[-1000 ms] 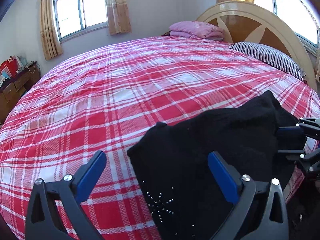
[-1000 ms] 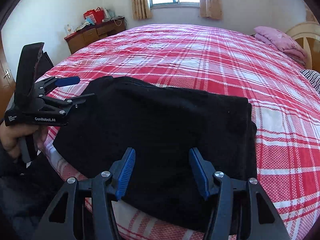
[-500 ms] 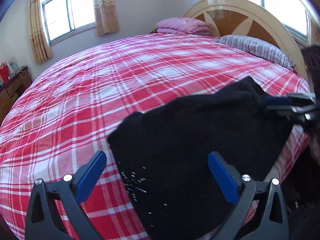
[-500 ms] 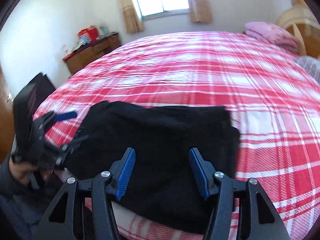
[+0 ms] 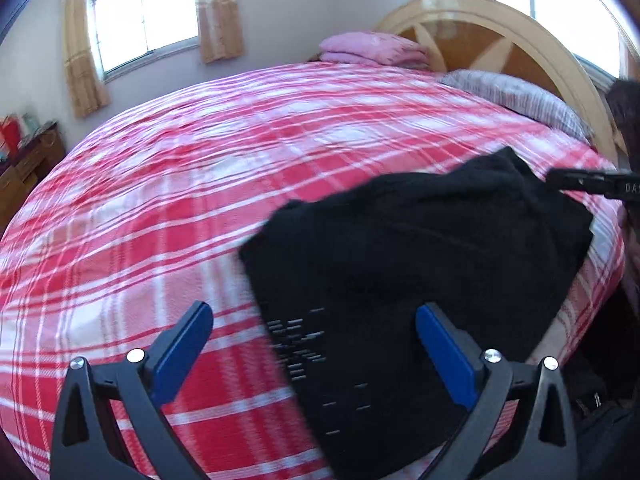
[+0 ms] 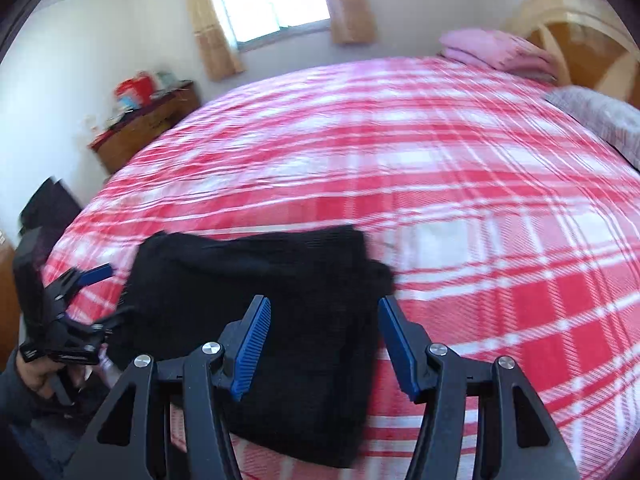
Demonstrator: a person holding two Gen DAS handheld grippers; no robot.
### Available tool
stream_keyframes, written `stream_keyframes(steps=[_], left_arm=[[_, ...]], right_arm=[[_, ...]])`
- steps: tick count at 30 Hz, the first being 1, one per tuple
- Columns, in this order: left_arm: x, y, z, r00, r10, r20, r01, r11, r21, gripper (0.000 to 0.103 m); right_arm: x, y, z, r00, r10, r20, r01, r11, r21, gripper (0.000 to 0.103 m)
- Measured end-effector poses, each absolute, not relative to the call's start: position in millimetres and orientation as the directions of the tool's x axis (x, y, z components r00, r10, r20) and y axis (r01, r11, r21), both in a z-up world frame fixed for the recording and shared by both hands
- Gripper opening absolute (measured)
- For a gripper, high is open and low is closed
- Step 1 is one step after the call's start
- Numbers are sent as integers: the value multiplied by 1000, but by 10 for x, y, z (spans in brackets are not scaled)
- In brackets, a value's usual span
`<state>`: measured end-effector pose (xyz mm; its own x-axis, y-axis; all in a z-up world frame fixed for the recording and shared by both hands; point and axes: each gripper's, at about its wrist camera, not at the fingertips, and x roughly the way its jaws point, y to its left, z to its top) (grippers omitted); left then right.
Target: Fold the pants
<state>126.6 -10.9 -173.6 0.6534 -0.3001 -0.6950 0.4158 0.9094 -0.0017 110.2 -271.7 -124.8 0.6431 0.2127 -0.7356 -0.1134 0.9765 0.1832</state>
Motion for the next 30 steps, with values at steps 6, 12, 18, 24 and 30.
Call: stream_keyframes(steps=[6, 12, 18, 24, 30], left_arm=[[1388, 19, -1871, 594, -361, -719, 397, 909, -129, 103], [1443, 18, -1966, 585, -385, -714, 389, 905, -169, 103], [1491, -76, -1959, 591, -381, -711, 393, 906, -159, 103], [1512, -70, -1967, 595, -399, -698, 402, 899, -172, 103], [1549, -89, -1965, 600, -408, -688, 405, 897, -179, 103]], right_arm=[[1201, -2931, -1387, 570, 241, -785, -46, 964, 263, 58], [1238, -2948, -1521, 549, 270, -791, -45, 954, 295, 59], [1184, -2749, -1542, 586, 245, -773, -95, 968, 234, 72], [1194, -2817, -1554, 592, 299, -748, -87, 947, 310, 66], [1239, -2957, -1566, 609, 340, -717, -56, 920, 389, 51]])
